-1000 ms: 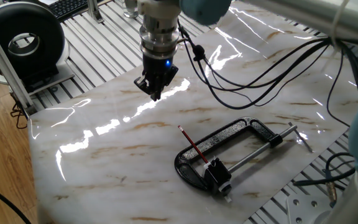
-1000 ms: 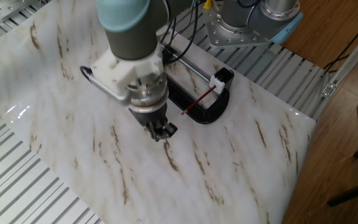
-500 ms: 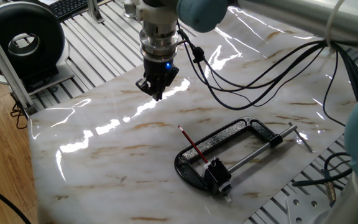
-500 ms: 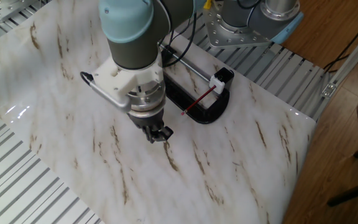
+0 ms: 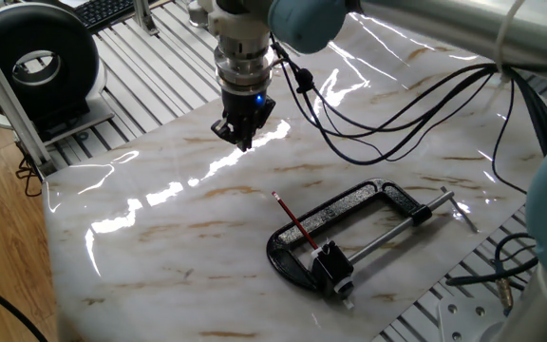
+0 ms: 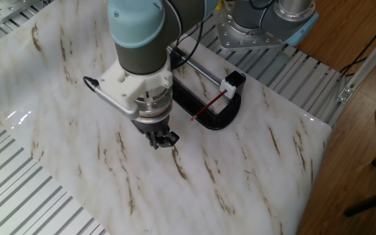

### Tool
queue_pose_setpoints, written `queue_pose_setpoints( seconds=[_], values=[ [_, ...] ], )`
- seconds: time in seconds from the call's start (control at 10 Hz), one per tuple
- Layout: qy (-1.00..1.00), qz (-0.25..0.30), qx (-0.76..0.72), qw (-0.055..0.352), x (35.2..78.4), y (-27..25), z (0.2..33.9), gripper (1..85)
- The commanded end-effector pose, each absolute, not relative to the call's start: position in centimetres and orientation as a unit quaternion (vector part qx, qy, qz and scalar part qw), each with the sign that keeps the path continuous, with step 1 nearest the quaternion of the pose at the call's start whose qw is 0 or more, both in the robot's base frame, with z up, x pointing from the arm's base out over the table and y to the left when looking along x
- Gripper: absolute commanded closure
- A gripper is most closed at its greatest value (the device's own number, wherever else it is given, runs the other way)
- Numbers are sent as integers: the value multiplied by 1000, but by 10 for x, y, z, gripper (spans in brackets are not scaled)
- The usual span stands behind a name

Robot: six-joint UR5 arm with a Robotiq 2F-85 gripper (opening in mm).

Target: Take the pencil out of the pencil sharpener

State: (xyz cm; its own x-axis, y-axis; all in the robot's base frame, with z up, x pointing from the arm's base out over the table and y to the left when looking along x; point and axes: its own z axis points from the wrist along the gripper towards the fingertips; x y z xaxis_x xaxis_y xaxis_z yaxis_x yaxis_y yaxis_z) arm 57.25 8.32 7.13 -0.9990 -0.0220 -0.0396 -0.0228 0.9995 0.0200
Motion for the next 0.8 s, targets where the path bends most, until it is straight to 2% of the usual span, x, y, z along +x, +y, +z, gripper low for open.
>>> queue_pose_setpoints(
  seconds=[0.0, 0.3, 0.7],
  values=[
    [1000, 13, -14, 21, 573, 83, 72, 680],
    [1000, 30, 2, -4, 538, 94, 101, 680],
    [998, 46, 32, 13, 494, 112, 112, 640]
  ],
)
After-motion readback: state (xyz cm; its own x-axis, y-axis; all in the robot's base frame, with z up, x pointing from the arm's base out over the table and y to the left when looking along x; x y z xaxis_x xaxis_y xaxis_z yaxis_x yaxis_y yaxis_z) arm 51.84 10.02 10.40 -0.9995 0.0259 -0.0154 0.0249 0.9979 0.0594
